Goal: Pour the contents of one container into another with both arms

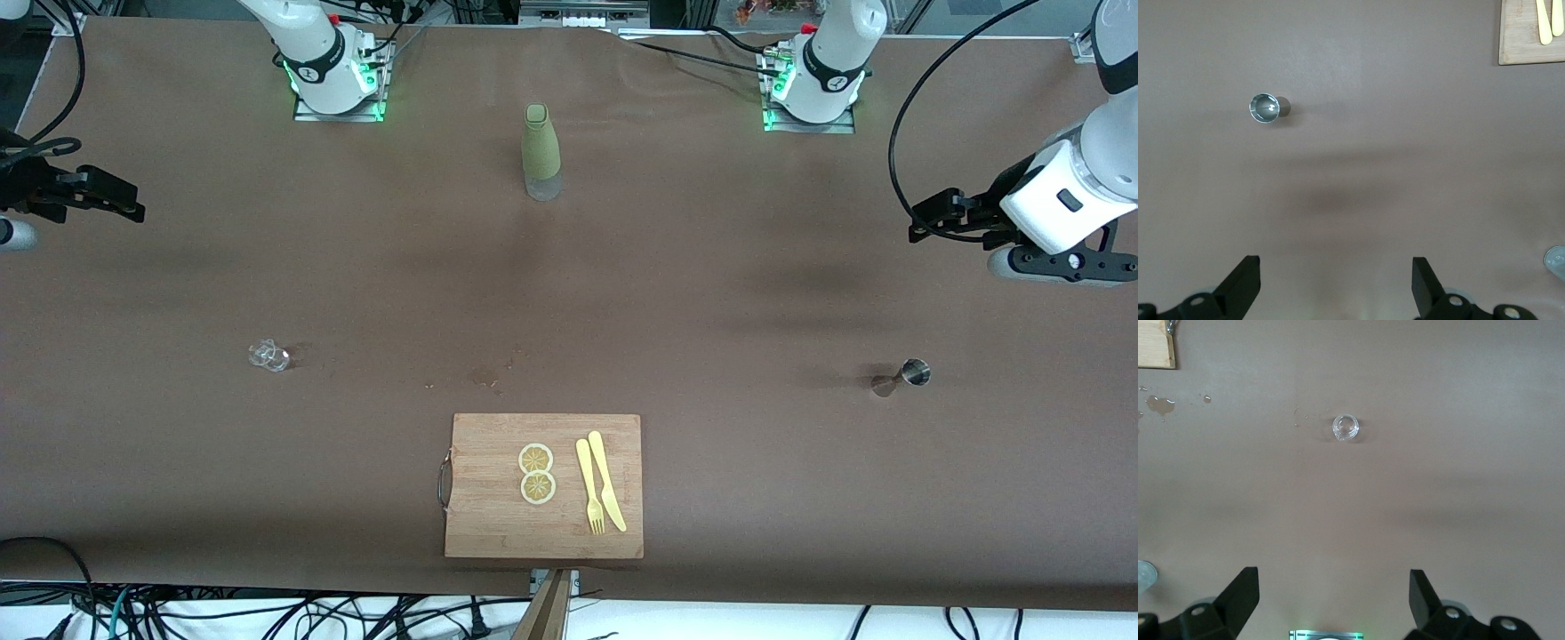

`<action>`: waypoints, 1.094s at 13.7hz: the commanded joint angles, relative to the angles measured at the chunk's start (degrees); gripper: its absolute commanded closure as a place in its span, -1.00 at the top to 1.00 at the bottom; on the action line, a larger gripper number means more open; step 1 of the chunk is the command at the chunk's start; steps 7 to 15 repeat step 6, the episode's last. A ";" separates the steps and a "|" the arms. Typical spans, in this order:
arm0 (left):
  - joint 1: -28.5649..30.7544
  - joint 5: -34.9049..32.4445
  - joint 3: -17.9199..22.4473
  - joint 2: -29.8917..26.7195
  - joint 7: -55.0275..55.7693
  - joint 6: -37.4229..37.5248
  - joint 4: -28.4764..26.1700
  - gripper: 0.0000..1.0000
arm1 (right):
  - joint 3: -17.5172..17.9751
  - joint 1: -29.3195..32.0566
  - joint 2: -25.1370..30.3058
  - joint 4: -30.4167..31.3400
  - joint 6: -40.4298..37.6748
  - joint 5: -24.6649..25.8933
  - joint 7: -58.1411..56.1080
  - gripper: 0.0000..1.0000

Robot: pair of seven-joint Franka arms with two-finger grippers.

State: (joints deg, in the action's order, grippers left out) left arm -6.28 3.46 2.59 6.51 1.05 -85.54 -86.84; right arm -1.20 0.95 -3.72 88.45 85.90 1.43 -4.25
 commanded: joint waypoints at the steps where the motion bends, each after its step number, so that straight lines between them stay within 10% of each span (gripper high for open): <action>1: 1.35 -1.00 -0.92 -1.24 0.27 -0.15 -0.88 1.00 | -0.21 -0.07 -0.40 -1.96 -0.29 1.29 0.56 1.00; 15: 1.36 -1.00 -0.92 -1.15 0.53 -0.24 -0.79 1.00 | -0.12 -0.16 -0.67 -2.23 -0.29 1.38 0.83 1.00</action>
